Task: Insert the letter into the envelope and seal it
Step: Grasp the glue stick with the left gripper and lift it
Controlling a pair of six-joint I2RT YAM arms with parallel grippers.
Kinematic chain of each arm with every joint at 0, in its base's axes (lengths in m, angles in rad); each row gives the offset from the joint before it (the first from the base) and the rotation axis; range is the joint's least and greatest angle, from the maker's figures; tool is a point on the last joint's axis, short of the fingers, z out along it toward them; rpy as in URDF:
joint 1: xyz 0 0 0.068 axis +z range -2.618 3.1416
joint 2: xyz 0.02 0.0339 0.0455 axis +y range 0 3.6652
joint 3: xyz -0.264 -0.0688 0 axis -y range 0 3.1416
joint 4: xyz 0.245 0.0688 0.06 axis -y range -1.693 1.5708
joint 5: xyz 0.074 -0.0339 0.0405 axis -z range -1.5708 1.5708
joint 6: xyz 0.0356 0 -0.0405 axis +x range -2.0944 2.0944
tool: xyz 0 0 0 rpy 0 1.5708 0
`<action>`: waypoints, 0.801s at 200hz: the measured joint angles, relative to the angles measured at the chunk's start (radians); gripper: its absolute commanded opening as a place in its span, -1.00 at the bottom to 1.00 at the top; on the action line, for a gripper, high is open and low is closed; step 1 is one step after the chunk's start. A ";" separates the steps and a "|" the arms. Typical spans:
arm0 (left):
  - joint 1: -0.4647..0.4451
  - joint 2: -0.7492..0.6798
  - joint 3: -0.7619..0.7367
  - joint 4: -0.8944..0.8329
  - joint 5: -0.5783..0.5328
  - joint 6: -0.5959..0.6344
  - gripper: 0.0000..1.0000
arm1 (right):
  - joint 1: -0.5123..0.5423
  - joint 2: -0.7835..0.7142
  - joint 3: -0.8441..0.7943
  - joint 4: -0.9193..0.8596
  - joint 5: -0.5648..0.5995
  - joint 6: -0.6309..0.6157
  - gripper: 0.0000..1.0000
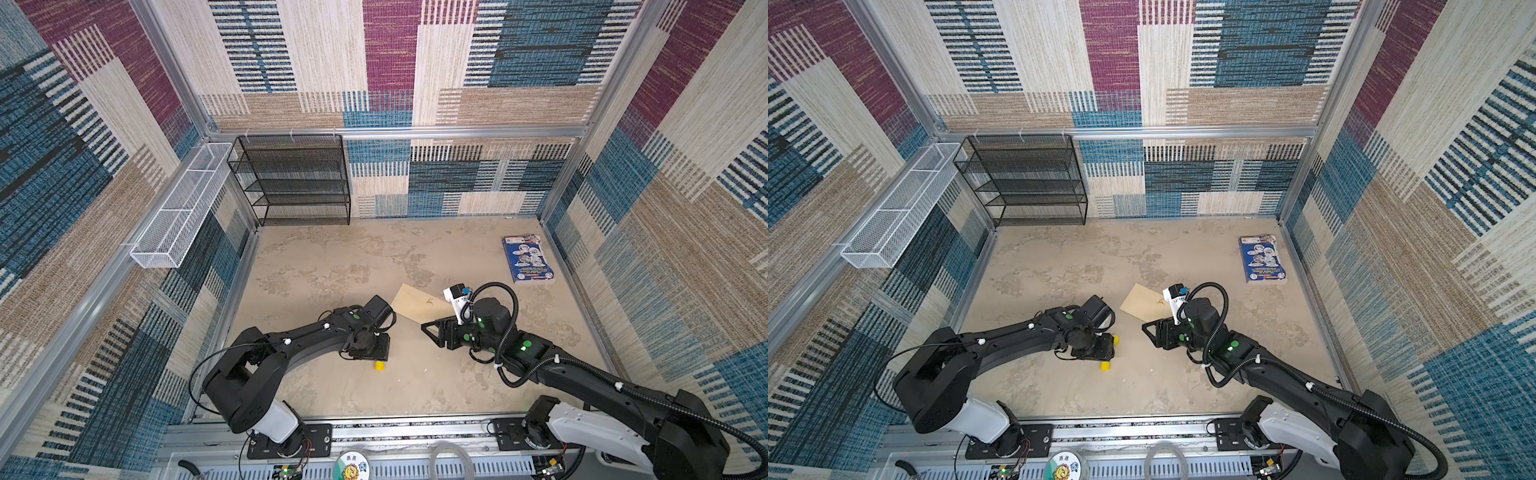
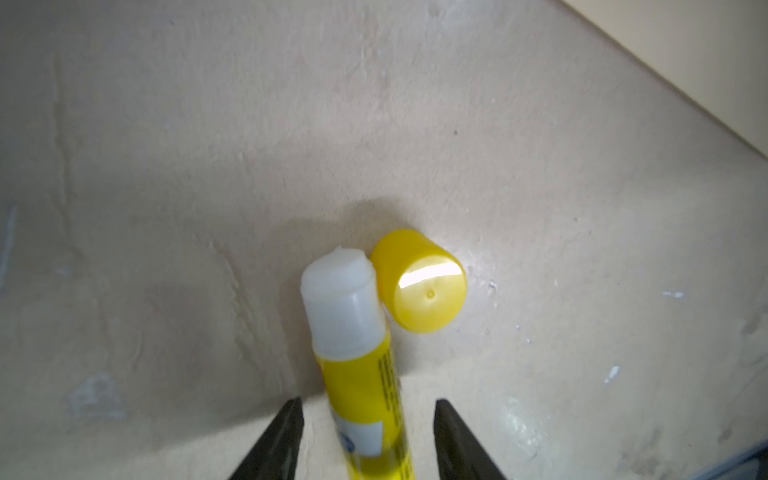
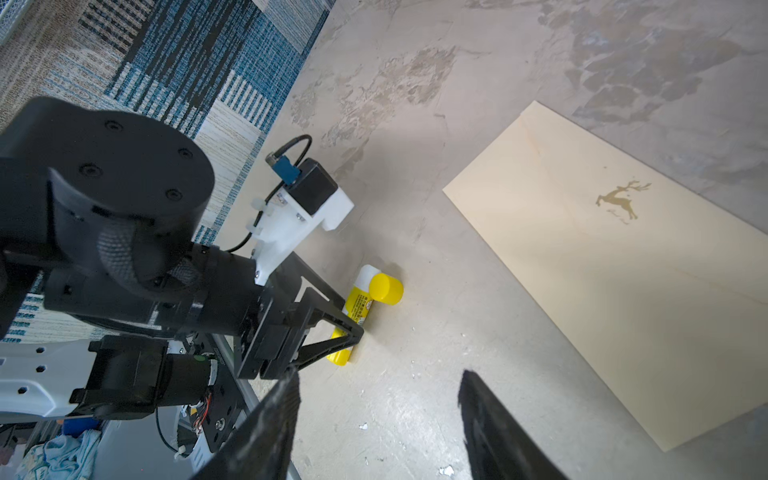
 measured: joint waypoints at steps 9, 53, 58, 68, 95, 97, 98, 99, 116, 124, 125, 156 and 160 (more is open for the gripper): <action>0.001 0.011 0.005 0.000 -0.013 0.000 -0.03 | 0.000 0.000 0.000 0.000 0.000 0.000 0.27; 0.000 0.032 -0.001 0.006 -0.035 0.003 -0.35 | 0.000 0.002 0.000 0.000 0.000 0.000 0.27; 0.000 0.031 -0.004 0.008 -0.039 0.003 -0.40 | 0.000 0.003 0.000 0.000 0.000 0.000 0.26; 0.002 0.029 -0.010 0.011 -0.039 0.003 -0.54 | 0.000 0.007 0.000 0.000 0.000 0.000 0.26; 0.003 0.008 -0.032 0.040 -0.035 0.003 -0.74 | 0.000 0.021 0.005 0.000 -0.013 0.000 0.26; 0.003 0.004 -0.036 0.043 -0.035 0.003 -0.75 | 0.000 0.021 0.005 0.000 -0.016 0.000 0.26; 0.003 0.003 -0.038 0.045 -0.035 0.003 -0.76 | 0.000 0.021 0.005 0.000 -0.017 0.000 0.26; 0.003 0.001 -0.039 0.047 -0.035 0.003 -0.76 | 0.000 0.021 0.005 0.000 -0.019 0.000 0.26; 0.007 -0.038 -0.071 0.064 -0.034 0.002 -0.84 | 0.000 0.011 0.003 0.001 -0.036 0.000 0.28; 0.010 -0.067 -0.085 0.057 -0.029 0.000 -0.85 | 0.000 0.002 -0.001 0.006 -0.047 0.000 0.29; 0.010 -0.070 -0.086 0.056 -0.029 0.000 -0.86 | 0.000 0.000 -0.002 0.008 -0.049 0.001 0.29; 0.029 -0.292 -0.125 0.057 0.018 -0.051 -0.93 | 0.016 -0.042 -0.031 0.075 -0.126 0.040 0.35; 0.033 -0.329 -0.129 0.065 0.023 -0.066 -0.94 | 0.019 -0.046 -0.037 0.093 -0.136 0.047 0.36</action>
